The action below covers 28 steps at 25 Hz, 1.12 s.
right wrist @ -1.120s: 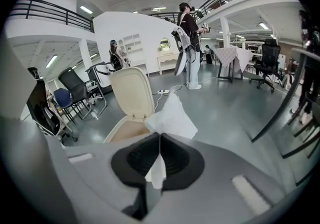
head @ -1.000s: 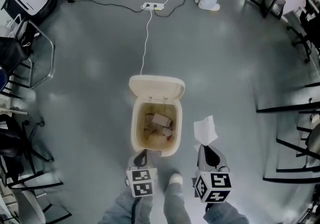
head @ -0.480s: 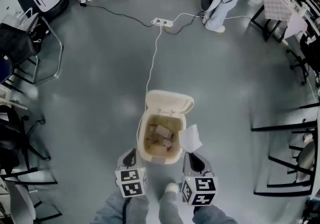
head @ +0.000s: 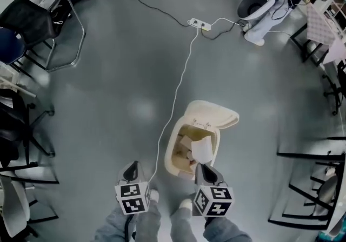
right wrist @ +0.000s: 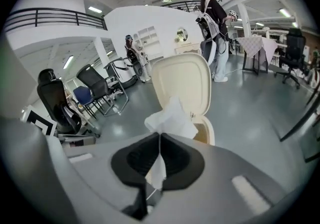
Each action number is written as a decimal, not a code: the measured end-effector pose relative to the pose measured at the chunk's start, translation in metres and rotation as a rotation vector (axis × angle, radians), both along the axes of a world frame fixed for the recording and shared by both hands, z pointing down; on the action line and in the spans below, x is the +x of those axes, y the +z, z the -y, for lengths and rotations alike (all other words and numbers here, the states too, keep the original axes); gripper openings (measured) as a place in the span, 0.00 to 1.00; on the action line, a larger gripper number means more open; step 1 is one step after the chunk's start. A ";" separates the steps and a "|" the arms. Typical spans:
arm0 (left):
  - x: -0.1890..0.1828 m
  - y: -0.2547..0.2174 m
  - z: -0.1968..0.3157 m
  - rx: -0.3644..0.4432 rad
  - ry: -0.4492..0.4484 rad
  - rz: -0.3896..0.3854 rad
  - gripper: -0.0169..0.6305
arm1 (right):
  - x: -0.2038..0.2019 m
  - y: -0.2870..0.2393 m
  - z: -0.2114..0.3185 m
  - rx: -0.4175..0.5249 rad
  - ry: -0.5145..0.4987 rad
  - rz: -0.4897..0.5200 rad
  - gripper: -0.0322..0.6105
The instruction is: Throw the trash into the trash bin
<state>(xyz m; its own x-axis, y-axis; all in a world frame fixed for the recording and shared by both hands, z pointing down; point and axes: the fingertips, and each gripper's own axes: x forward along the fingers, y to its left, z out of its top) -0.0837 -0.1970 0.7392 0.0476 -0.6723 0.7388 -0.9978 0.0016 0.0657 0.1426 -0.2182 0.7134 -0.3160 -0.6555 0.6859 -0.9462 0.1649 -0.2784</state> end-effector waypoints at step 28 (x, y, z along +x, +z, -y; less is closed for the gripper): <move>-0.022 0.026 0.001 -0.042 -0.048 -0.033 0.04 | -0.006 0.050 0.017 -0.077 -0.024 0.024 0.32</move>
